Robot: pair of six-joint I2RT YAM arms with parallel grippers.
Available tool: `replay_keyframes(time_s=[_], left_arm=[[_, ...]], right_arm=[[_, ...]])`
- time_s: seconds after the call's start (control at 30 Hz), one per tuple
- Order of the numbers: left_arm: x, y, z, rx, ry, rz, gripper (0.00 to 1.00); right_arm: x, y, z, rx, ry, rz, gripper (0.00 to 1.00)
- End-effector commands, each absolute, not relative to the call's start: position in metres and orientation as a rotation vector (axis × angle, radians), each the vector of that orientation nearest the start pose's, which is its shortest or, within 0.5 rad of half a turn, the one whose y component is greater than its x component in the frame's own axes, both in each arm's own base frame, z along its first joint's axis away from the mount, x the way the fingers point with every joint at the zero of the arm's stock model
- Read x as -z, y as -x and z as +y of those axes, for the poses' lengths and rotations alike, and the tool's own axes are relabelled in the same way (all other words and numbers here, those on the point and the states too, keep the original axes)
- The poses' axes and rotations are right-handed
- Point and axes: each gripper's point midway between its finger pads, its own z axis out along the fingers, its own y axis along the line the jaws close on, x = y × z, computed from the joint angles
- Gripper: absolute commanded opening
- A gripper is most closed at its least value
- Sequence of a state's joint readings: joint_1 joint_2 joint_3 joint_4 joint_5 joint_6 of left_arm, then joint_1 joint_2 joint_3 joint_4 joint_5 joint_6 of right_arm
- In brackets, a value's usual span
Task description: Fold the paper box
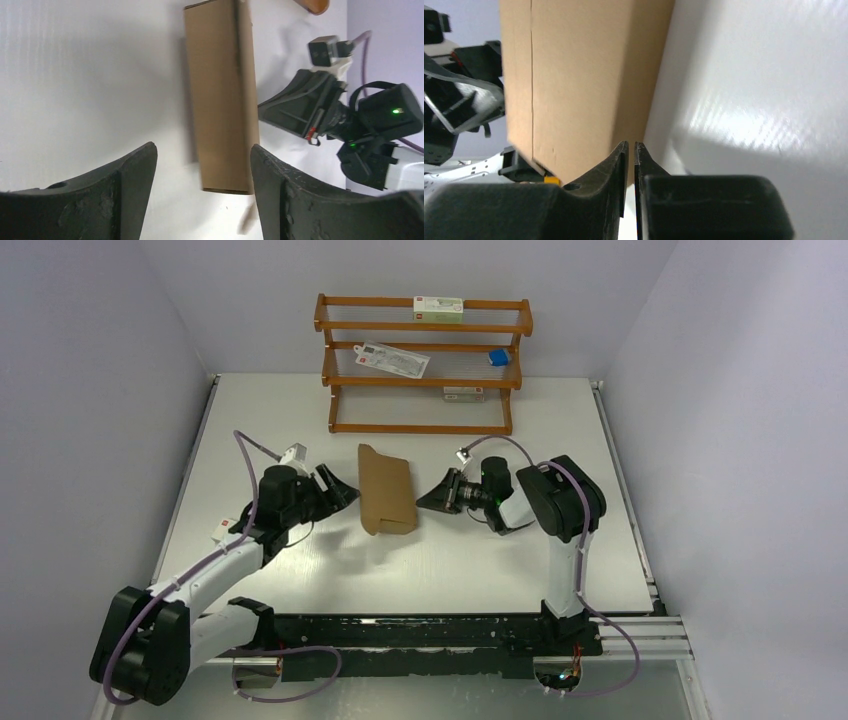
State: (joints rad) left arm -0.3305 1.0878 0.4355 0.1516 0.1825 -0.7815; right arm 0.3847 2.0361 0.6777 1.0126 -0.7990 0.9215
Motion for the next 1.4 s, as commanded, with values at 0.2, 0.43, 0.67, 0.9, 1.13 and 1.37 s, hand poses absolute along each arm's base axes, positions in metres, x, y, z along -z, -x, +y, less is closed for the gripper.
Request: replay_keyframes(time_s=[0.2,0.43,0.67,0.9,1.13,1.37], left_arm=[[-0.123,-0.289,-0.175,0.966,0.34,2.103,0.73],[-0.12,-0.296,-0.155,0.823,0.382,2.093,0.73],[-0.113,-0.309,-0.147,0.763,0.384,2.101,0.71],[-0.077,-0.314,-0.159,0.803,0.358,2.214,0.61],[-0.046,-0.299,-0.157,0.793,0.361,2.284,0.55],[-0.049,-0.278,-0.166,0.899,0.322,2.295,0.54]], right_arm=[[-0.03,-0.3,0.286,-1.602,0.108,2.207,0.13],[-0.06,-0.309,0.286,-1.558,0.076,2.151,0.36],[-0.079,-0.318,0.304,-1.537,0.082,2.126,0.54],[-0.073,-0.329,0.32,-1.497,0.035,2.138,0.58],[-0.055,-0.327,0.325,-1.498,0.04,2.183,0.55],[-0.044,-0.316,0.325,-1.523,0.072,2.213,0.37]])
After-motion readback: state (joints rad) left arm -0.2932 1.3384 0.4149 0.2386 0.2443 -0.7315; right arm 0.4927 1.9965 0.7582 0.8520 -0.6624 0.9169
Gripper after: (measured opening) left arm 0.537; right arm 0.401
